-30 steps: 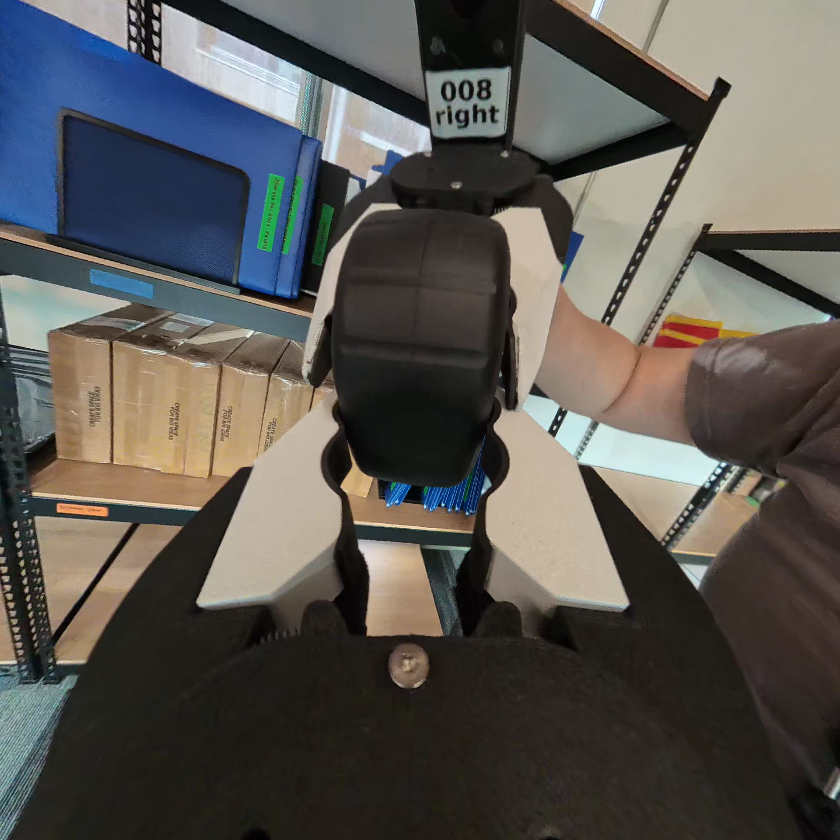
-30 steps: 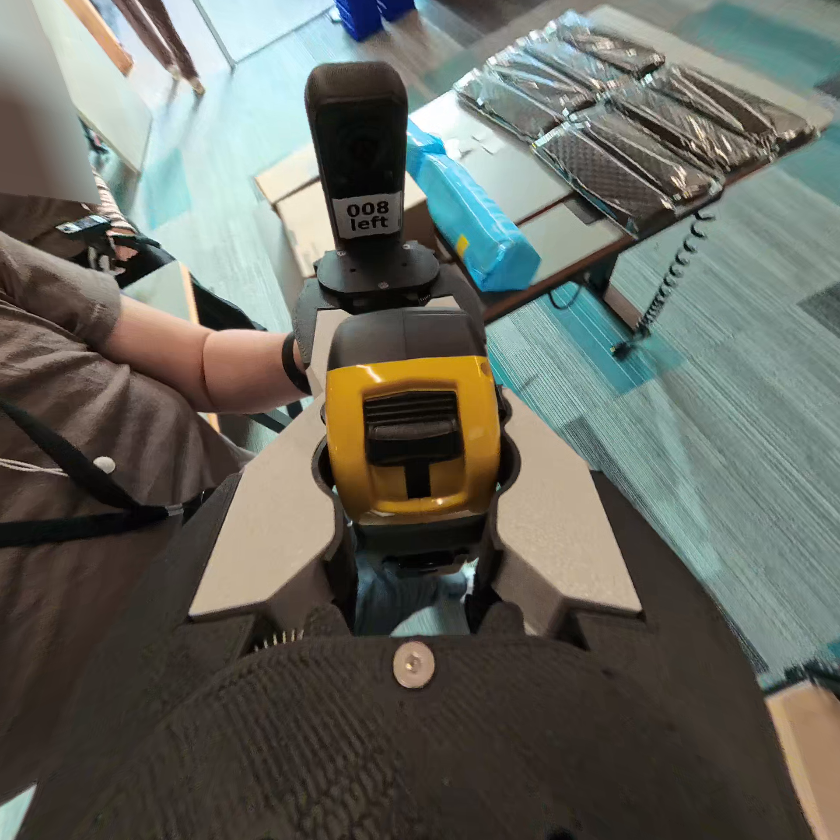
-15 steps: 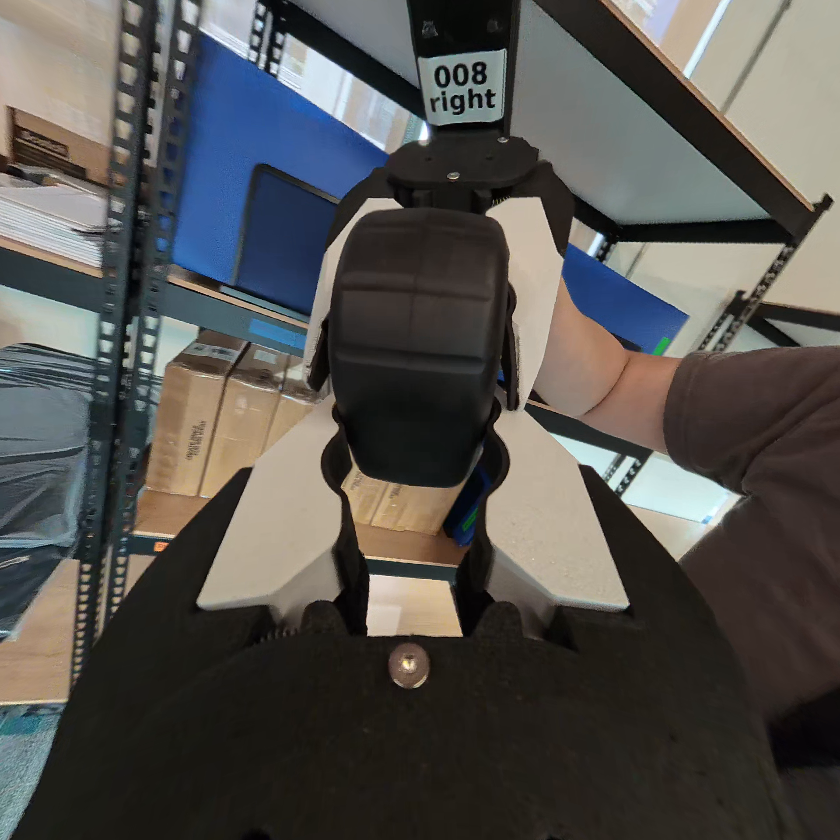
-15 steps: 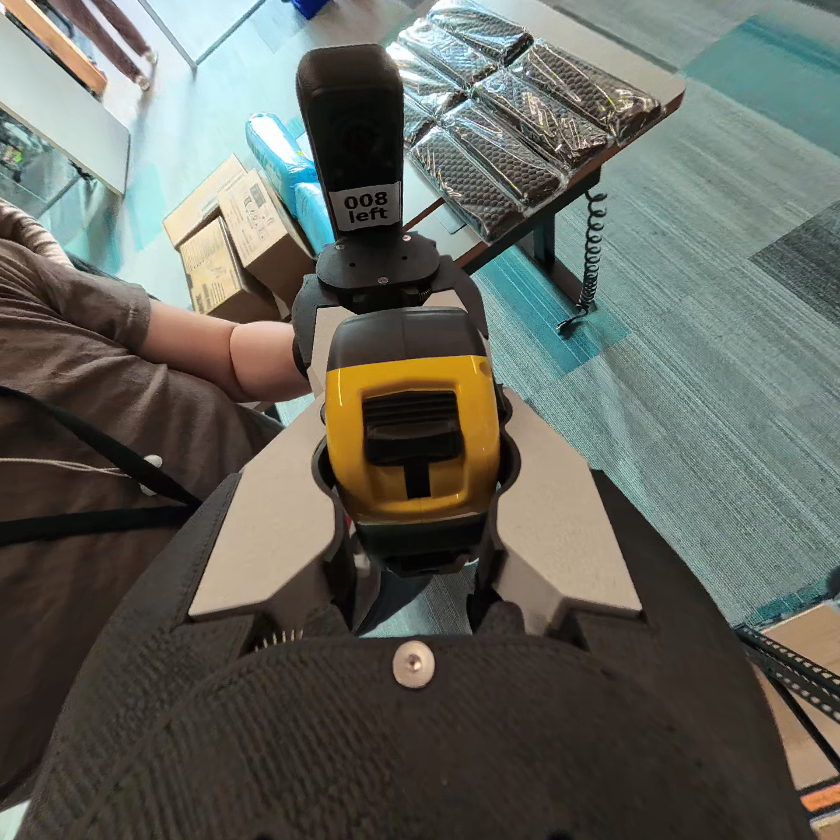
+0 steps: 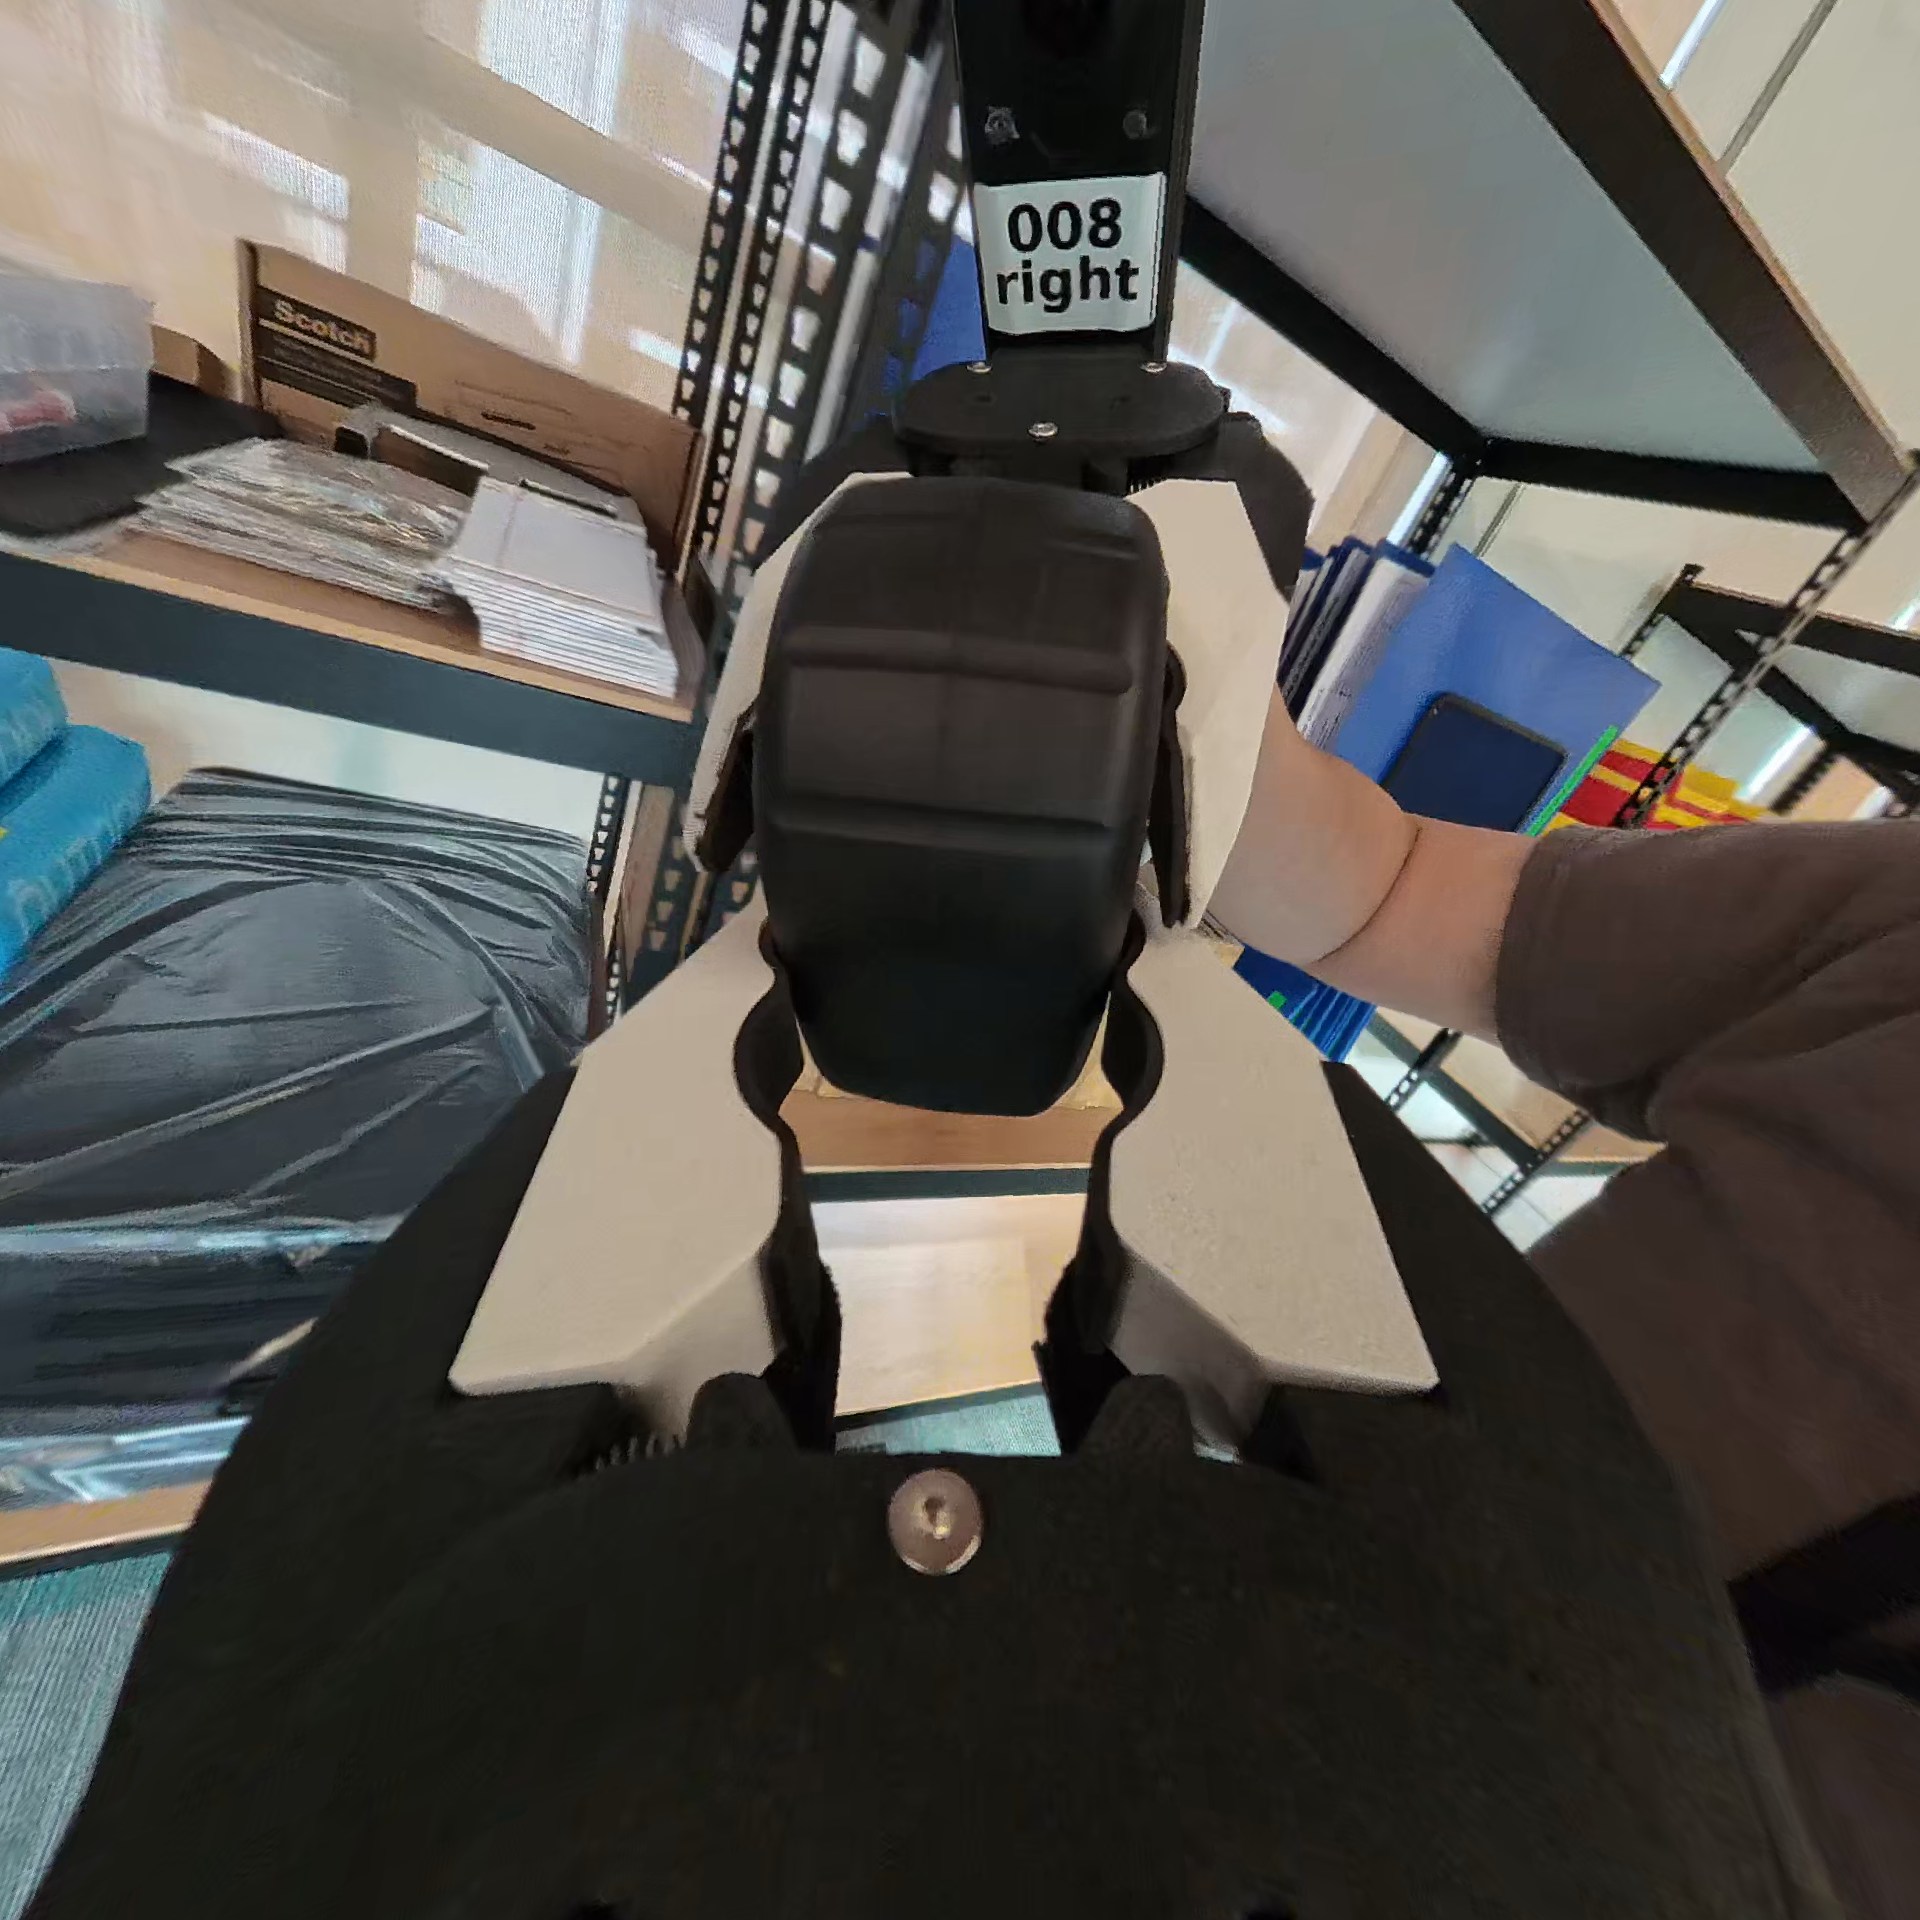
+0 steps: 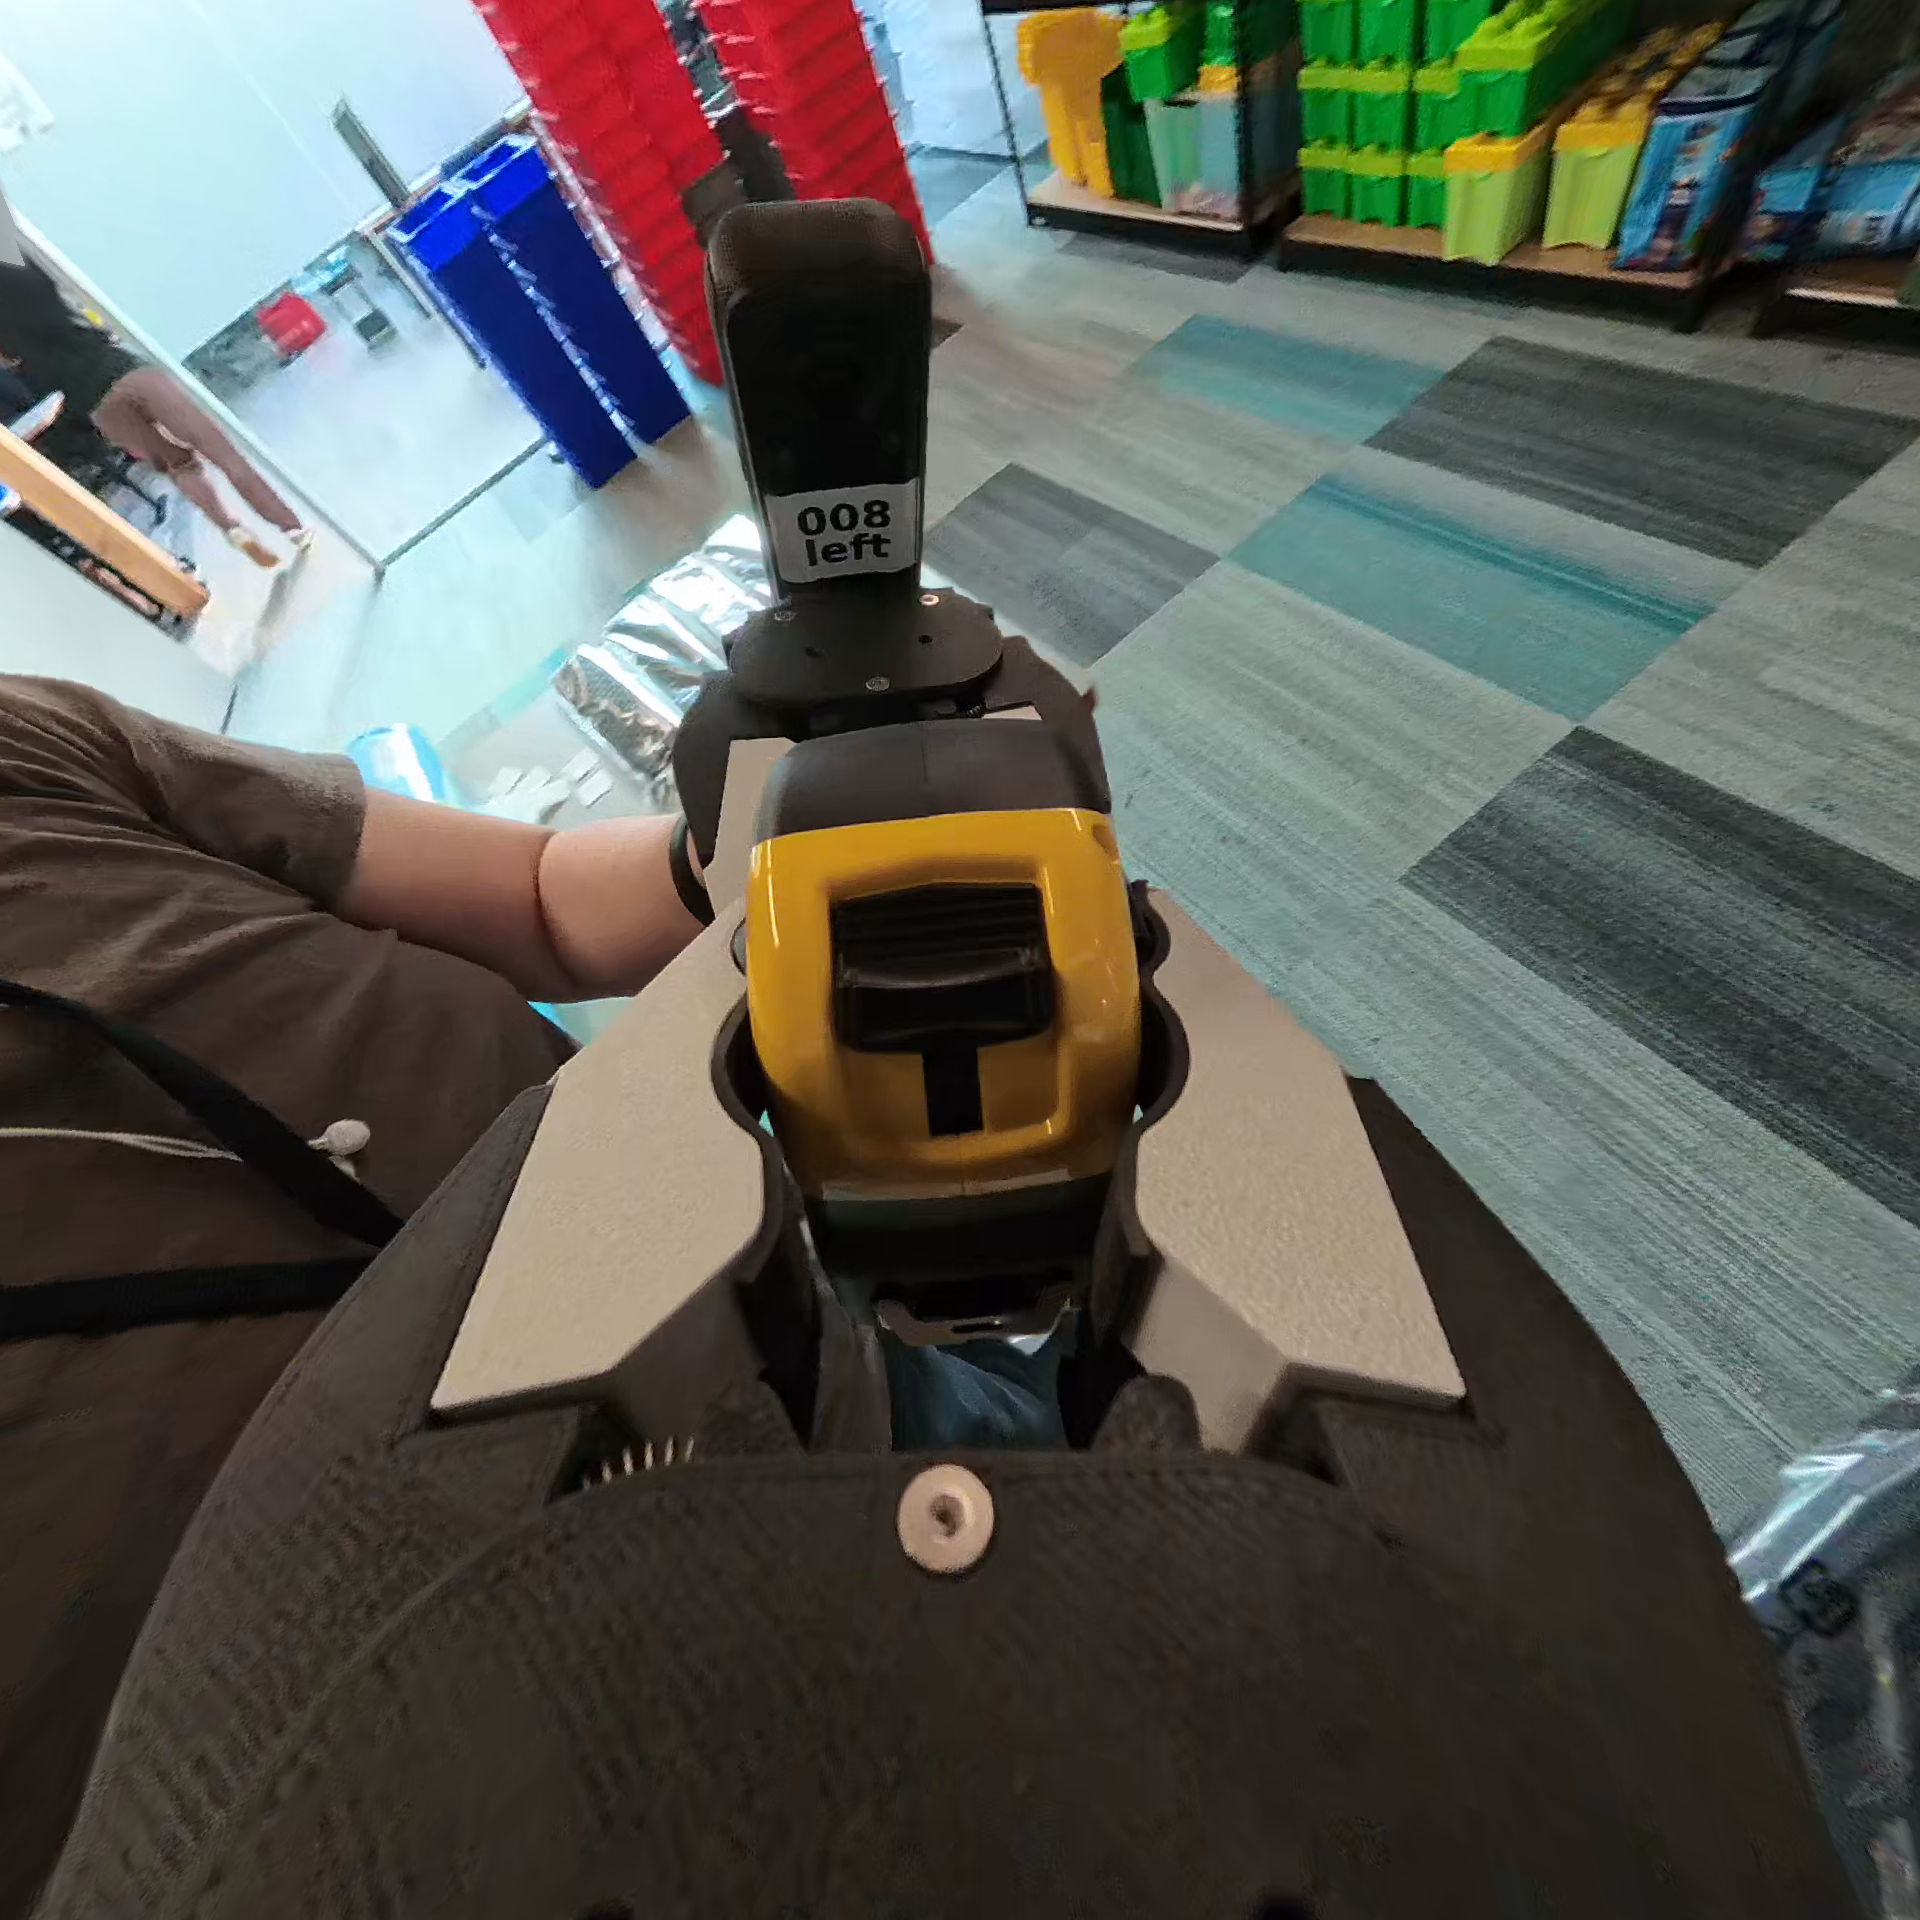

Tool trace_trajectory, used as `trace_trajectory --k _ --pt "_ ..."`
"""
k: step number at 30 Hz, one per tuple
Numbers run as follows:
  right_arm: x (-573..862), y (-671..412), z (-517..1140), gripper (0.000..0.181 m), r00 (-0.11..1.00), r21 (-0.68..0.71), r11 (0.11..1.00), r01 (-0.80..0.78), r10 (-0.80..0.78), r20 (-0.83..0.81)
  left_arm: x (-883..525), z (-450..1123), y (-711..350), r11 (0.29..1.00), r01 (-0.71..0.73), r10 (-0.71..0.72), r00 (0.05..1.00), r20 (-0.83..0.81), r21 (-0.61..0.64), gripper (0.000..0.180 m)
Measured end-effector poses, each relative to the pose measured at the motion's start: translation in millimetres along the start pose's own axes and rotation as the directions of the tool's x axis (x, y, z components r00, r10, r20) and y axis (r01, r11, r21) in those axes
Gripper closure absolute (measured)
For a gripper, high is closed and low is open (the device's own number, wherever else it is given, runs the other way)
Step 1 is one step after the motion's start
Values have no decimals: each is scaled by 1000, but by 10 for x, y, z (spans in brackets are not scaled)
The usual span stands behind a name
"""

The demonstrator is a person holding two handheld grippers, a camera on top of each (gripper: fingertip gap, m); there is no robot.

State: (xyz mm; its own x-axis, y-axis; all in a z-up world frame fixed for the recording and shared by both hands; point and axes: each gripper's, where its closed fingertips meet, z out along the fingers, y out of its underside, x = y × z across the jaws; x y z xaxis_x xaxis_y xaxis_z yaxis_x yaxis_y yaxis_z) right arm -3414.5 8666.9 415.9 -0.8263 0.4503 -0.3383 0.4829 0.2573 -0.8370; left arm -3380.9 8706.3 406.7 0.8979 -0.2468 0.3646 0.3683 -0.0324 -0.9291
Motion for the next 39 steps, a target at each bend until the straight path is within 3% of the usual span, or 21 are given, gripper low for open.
trace_trajectory --k 14,21,32,39 --pt "3204 -1130 -188 114 984 -20 999 -38 34 -173 -3067 506 -1135 1000 -3 4 985 -170 4 124" --pt "4712 -1745 -463 114 956 -11 997 -77 71 -285 -4485 878 -1859 994 98 -80 961 -266 53 122" --pt "6785 -2769 -1280 115 848 207 972 -108 199 -492 -6340 1656 -3012 994 7 -58 885 -461 -112 120" --pt "7846 -2968 -2266 115 742 297 940 -169 320 -589 -7276 2384 -3645 995 -2 -51 847 -529 -100 112"
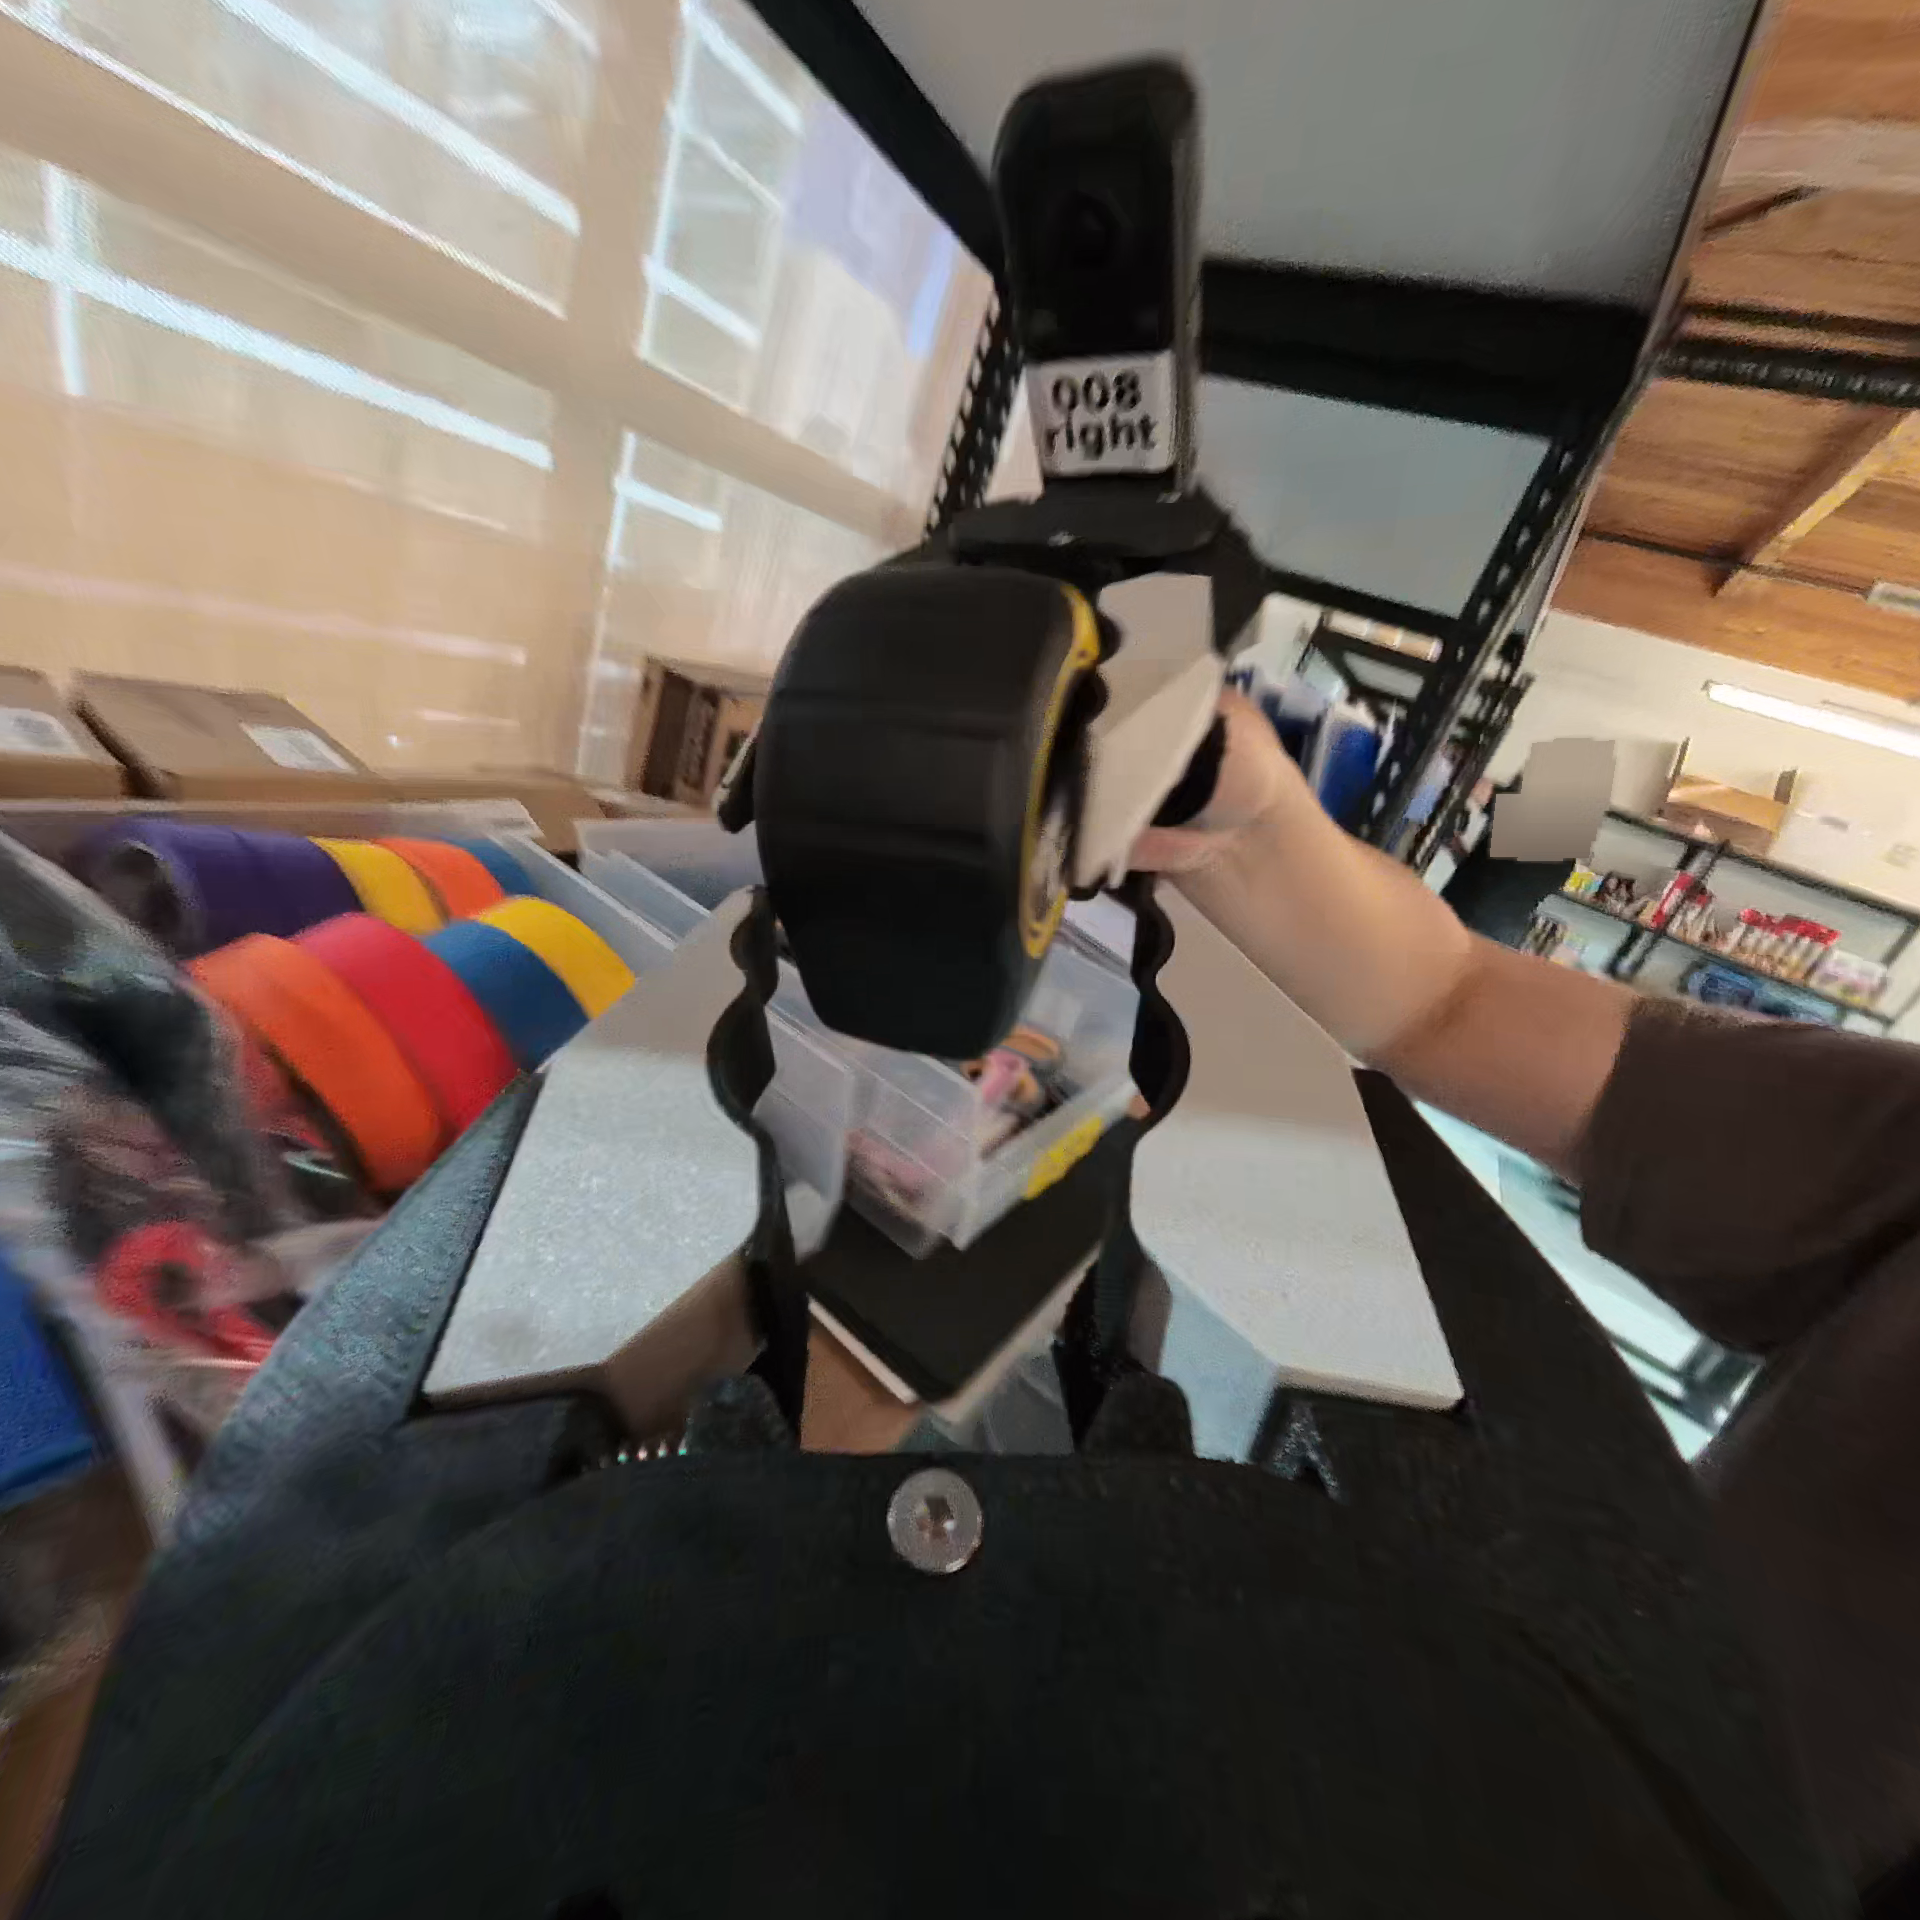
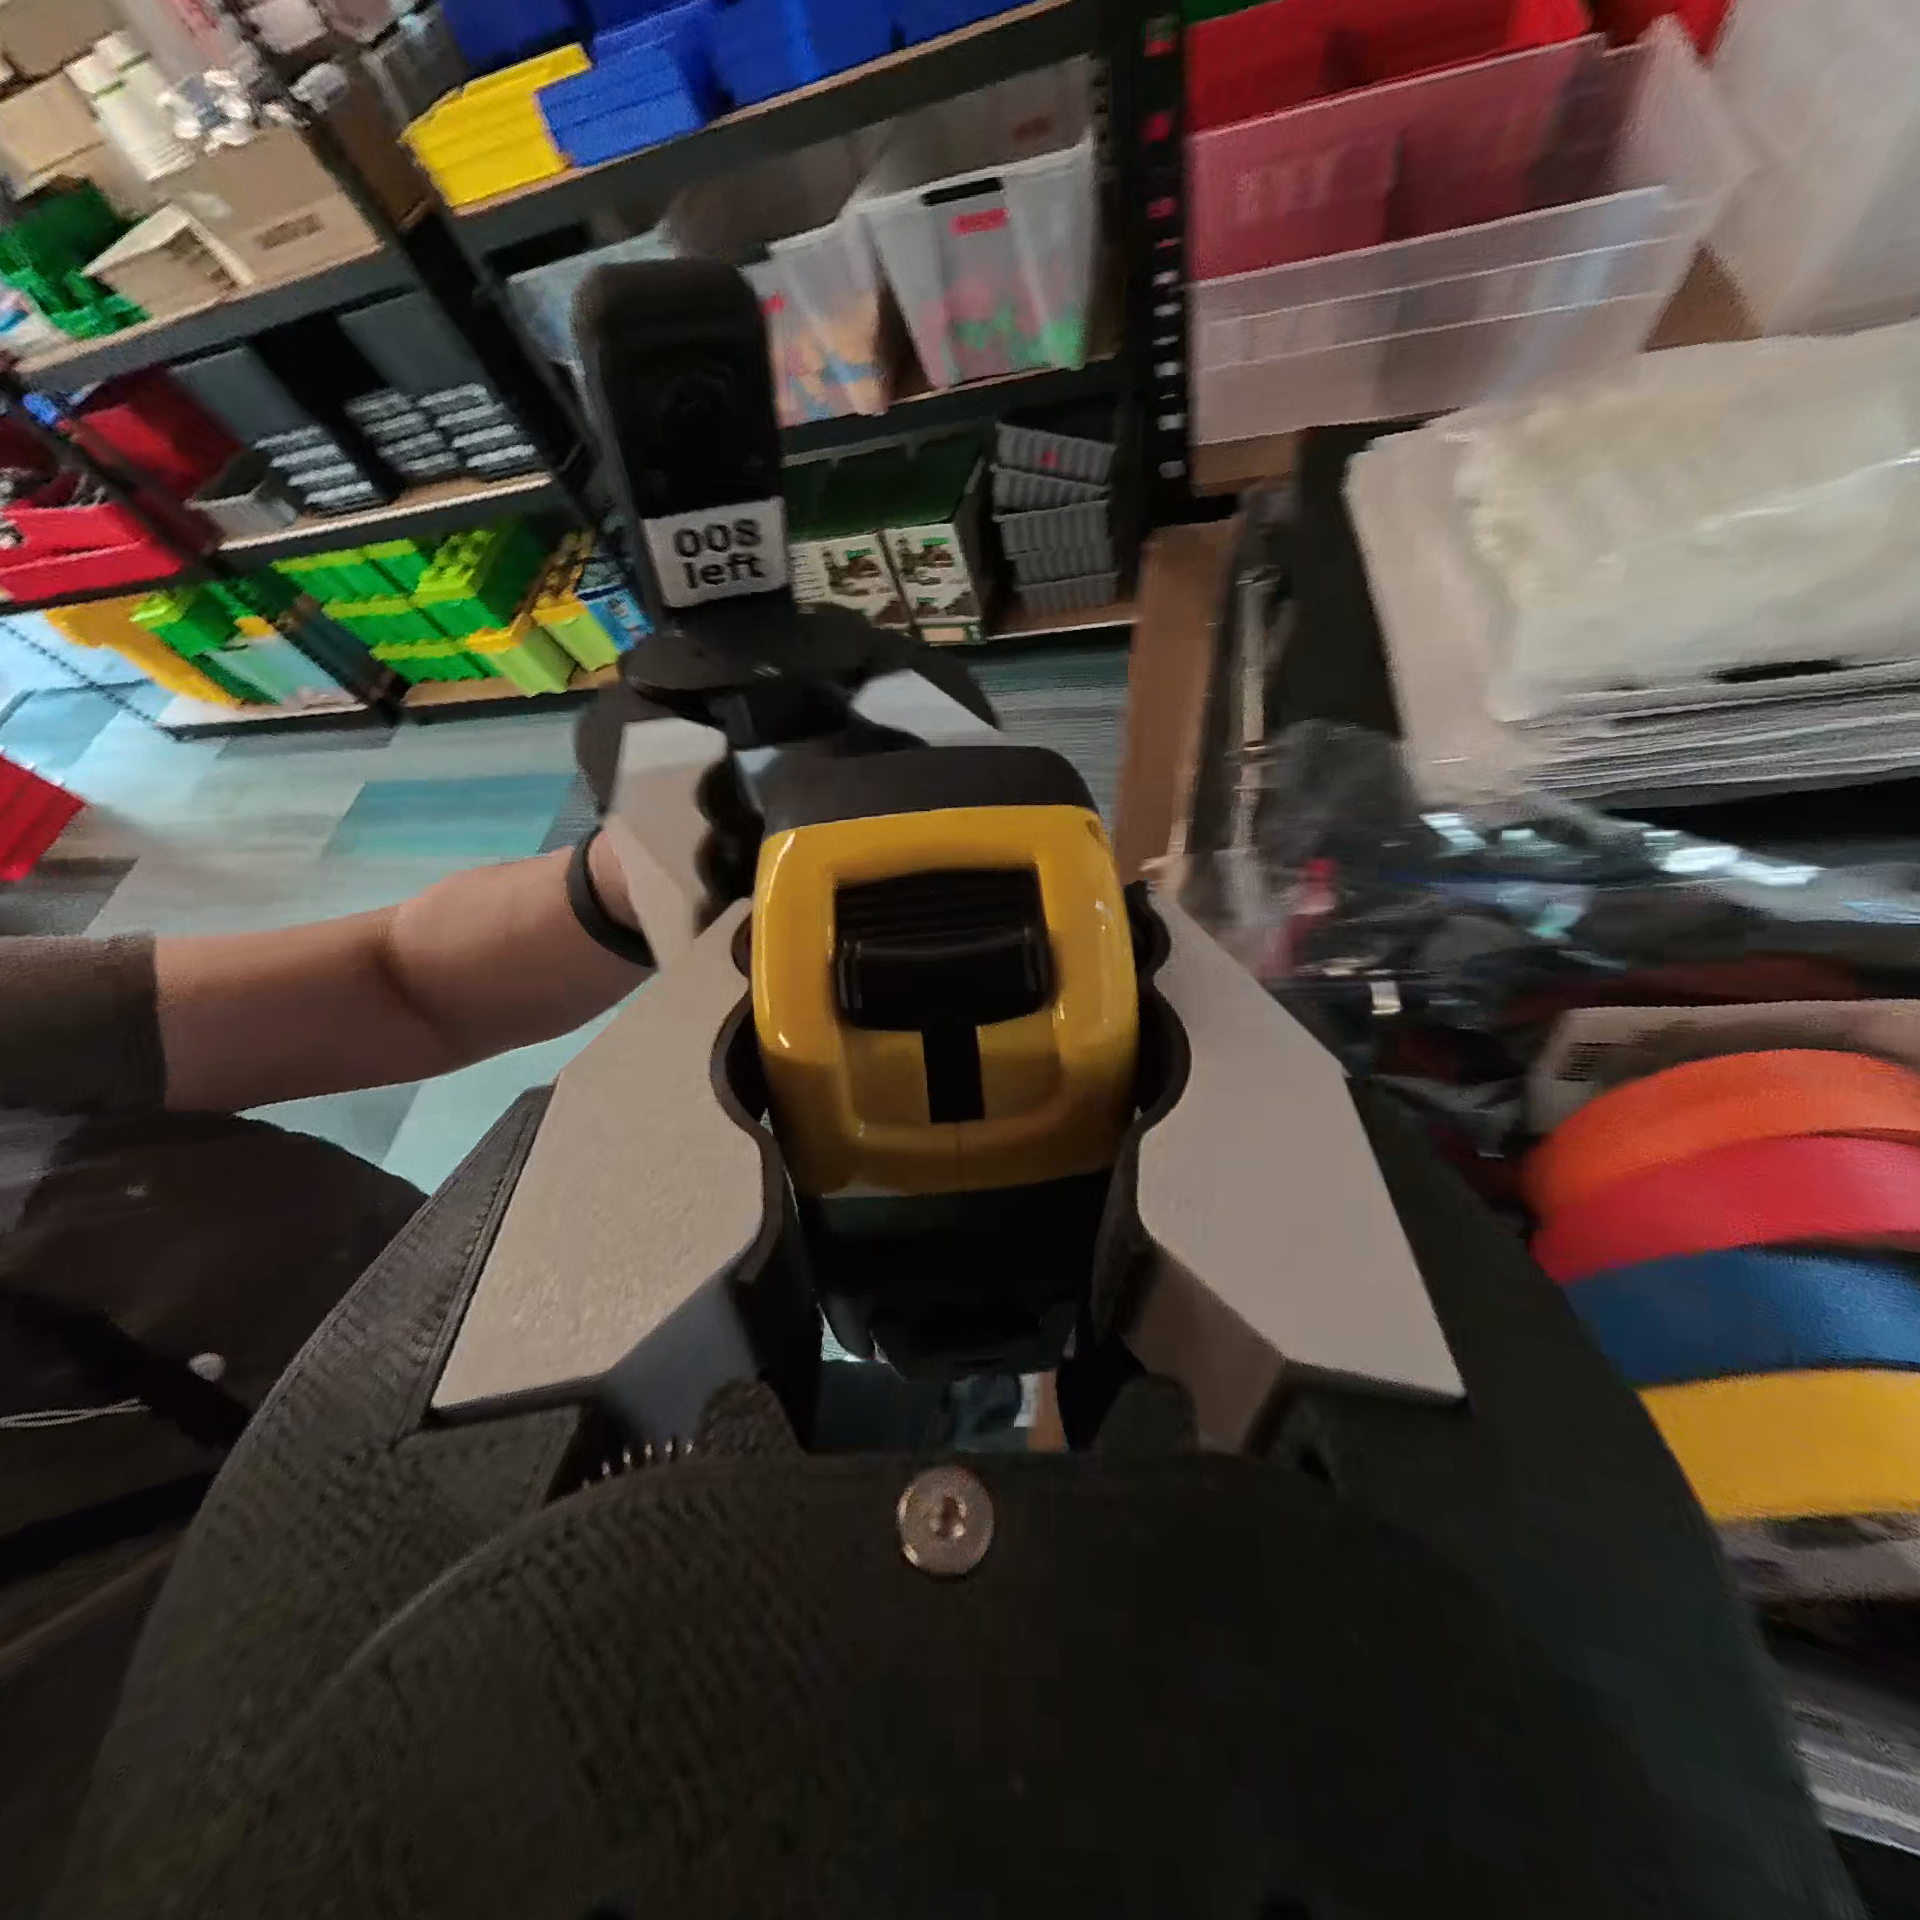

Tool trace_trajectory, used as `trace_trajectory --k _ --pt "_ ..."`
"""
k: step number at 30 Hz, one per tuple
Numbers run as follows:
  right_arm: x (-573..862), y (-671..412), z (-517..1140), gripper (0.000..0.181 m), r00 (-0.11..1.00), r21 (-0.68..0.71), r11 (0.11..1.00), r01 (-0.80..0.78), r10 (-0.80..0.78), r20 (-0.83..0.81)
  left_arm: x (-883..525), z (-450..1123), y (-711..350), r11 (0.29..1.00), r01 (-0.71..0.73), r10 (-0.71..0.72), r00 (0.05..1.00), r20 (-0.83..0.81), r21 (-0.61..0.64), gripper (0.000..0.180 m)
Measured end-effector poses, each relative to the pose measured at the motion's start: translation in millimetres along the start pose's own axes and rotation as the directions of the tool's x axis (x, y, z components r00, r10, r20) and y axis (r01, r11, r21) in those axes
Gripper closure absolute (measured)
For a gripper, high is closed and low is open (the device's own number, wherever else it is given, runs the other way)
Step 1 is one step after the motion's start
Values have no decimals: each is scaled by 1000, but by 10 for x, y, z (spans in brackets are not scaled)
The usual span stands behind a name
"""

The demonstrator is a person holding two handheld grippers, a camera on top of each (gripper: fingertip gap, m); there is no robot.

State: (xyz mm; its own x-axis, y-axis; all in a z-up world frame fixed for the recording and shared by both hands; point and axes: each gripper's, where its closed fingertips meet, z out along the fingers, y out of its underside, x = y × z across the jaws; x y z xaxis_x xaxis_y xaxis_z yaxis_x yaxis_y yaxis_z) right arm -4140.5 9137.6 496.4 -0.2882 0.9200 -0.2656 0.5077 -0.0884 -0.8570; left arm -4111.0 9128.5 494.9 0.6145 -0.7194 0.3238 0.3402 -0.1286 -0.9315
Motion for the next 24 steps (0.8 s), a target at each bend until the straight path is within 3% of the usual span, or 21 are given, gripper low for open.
trace_trajectory --k 4,7,18,24 --pt "921 -240 -147 115 990 -4 1000 7 -8 -141 -367 -382 -451 988 15 -8 999 -51 154 121" --pt "1640 -394 -311 115 973 30 999 -22 29 -228 -597 -771 -649 978 -78 71 997 42 194 122" --pt "3736 -447 -535 114 863 41 998 -42 56 -503 -914 -2166 -676 974 -194 154 945 287 117 122" --pt "4174 -328 -397 114 849 29 999 -27 38 -527 -951 -2671 -517 978 -200 151 884 442 67 122"
